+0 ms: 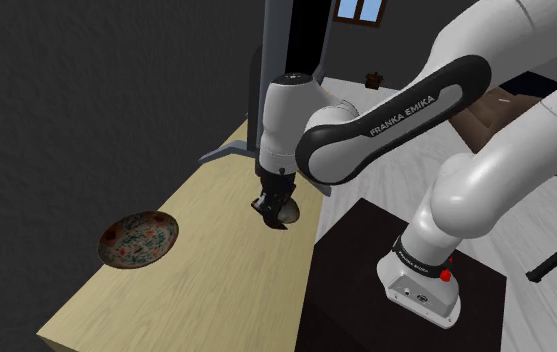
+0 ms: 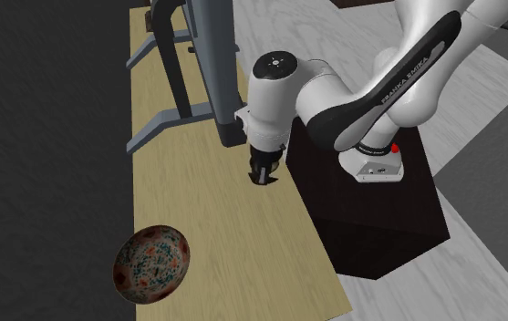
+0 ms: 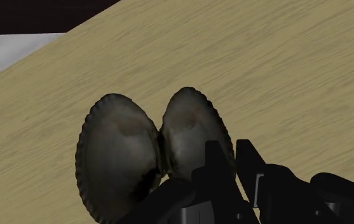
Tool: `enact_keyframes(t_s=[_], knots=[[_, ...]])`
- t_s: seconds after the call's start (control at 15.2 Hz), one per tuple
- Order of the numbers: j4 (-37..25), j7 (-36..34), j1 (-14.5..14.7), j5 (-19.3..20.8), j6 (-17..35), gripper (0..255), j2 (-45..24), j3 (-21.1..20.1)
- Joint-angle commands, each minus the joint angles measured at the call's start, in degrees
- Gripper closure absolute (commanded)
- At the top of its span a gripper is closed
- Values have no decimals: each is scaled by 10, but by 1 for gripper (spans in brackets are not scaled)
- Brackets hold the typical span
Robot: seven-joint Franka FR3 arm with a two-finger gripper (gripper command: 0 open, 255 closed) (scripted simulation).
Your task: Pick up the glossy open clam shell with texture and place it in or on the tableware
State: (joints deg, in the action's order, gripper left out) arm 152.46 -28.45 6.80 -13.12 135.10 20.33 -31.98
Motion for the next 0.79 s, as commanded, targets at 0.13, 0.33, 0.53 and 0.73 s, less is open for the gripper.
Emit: enact_keyframes(t_s=[0.13,0.33,0.53,0.73], knots=[[-13,7,5,-5,-39,255,27,11],[-24,10,7,-7,-65,255,42,17],[-91,-26,-17,29,-60,255,-31,-9],[-163,-68,-36,77,-62,255,-106,-33]])
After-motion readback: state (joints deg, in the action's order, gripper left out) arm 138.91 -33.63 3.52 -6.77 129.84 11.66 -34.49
